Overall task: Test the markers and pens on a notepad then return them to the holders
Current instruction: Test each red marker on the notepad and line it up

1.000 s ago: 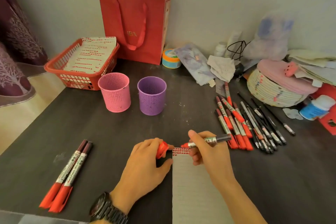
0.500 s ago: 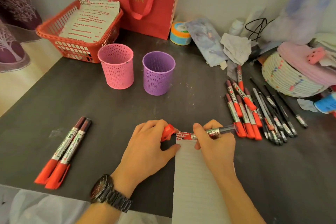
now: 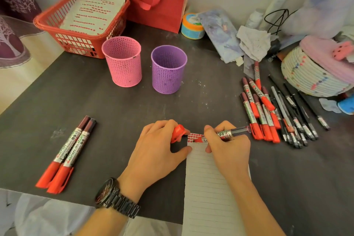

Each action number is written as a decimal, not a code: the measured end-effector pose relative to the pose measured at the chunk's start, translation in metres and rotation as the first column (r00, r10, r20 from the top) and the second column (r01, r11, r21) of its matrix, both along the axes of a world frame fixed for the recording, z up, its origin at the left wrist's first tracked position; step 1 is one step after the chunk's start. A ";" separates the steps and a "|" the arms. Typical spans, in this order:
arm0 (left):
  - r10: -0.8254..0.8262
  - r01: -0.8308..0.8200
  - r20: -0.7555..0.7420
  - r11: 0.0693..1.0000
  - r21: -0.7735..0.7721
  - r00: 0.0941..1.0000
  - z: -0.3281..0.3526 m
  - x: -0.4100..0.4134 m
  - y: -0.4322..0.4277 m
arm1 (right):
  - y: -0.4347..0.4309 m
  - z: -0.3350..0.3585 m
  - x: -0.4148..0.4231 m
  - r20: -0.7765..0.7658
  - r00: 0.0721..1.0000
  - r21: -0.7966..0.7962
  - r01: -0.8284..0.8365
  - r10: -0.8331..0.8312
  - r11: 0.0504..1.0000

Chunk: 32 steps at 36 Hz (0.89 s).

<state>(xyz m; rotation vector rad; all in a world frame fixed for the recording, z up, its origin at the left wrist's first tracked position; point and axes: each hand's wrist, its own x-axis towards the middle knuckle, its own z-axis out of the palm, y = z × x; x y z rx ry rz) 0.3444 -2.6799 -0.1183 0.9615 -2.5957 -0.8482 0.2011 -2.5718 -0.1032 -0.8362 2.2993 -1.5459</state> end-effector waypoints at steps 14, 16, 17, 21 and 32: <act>0.007 -0.008 0.019 0.999 0.031 1.000 0.006 0.000 0.001 | 0.000 0.001 0.000 0.003 1.000 0.028 0.006 -0.006 1.000; 0.012 -0.013 0.031 0.999 0.034 0.999 0.005 0.000 0.001 | 0.000 0.001 0.000 0.002 1.000 0.029 0.011 -0.012 1.000; 0.015 -0.017 0.038 0.999 0.037 0.999 0.004 0.000 0.001 | 0.000 0.001 0.000 0.004 1.000 0.028 0.012 -0.012 1.000; 0.022 -0.023 0.043 0.999 0.027 0.999 0.003 -0.001 0.001 | 0.000 0.002 0.000 0.003 1.000 0.031 0.013 -0.013 0.999; 0.020 -0.022 0.044 0.999 0.031 0.999 0.003 -0.001 0.001 | 0.000 0.002 0.000 0.003 1.000 0.014 0.009 -0.009 1.000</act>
